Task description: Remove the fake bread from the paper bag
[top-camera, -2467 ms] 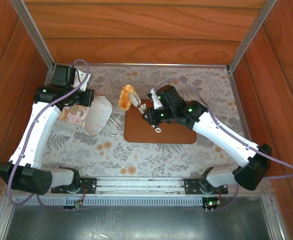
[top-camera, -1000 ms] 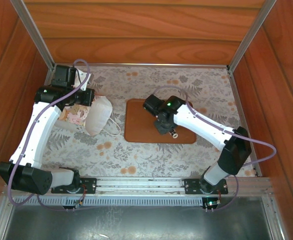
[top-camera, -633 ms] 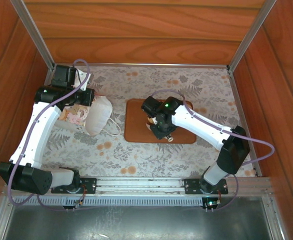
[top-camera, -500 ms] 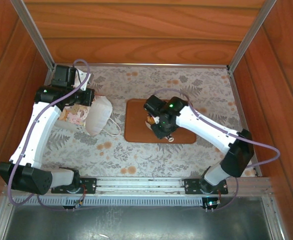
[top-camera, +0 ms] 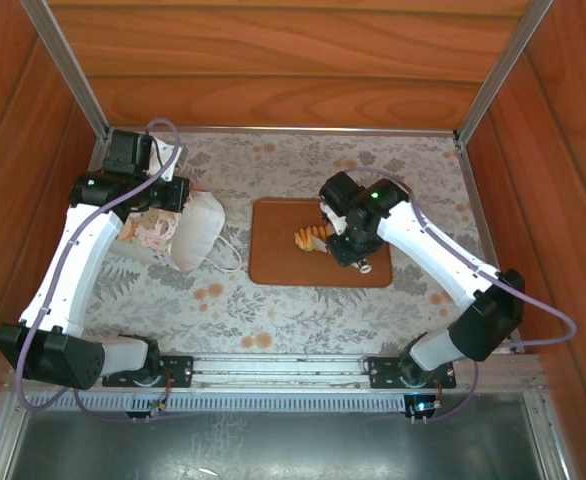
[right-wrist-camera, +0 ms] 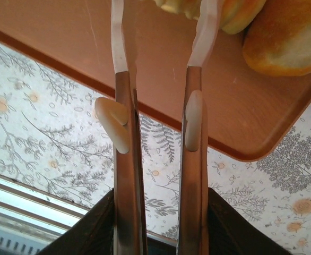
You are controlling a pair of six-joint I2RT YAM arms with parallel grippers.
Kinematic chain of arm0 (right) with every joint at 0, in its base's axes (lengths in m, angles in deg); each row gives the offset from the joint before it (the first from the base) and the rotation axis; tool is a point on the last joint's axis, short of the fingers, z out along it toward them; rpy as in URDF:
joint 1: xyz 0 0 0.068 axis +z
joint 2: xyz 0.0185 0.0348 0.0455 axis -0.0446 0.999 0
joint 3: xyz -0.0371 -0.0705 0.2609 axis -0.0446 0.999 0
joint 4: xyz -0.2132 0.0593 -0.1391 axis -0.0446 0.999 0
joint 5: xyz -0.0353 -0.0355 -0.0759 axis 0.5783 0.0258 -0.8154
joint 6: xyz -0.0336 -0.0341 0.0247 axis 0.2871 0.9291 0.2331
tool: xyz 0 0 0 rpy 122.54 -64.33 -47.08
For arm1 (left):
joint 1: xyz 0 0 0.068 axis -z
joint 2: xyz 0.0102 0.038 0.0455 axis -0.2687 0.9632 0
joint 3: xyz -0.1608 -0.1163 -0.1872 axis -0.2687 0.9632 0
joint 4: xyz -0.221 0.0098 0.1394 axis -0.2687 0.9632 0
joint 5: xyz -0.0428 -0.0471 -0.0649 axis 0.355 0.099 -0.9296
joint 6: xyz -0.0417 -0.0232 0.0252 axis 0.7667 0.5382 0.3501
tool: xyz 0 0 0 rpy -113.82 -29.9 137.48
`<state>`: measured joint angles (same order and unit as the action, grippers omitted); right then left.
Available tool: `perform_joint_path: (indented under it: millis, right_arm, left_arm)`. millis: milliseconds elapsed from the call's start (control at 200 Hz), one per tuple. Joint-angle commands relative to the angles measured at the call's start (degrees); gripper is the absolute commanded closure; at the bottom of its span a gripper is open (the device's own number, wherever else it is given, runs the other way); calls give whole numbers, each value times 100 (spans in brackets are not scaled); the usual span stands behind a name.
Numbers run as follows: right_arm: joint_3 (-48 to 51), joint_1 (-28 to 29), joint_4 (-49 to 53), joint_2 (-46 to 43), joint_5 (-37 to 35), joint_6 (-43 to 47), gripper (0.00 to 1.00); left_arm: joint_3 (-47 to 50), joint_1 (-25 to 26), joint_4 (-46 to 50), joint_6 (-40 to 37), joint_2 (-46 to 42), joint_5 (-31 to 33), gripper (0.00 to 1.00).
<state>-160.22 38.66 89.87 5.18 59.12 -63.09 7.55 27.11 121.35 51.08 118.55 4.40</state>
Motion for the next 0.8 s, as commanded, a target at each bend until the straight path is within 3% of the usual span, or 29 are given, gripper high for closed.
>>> perform_joint_path:
  millis: [0,305,795]
  right_arm:
    - [-207,14,214,272,36,406,59]
    - [-358,6,219,781,-748,340,59]
    - [-823,-230,33,1511,-1377,161,60]
  left_arm:
    - [56,18,-88,70,-113,-81,100]
    - [35,19,-118,103,-149,-24,100]
    - [59,20,-123,59,-129,24,100]
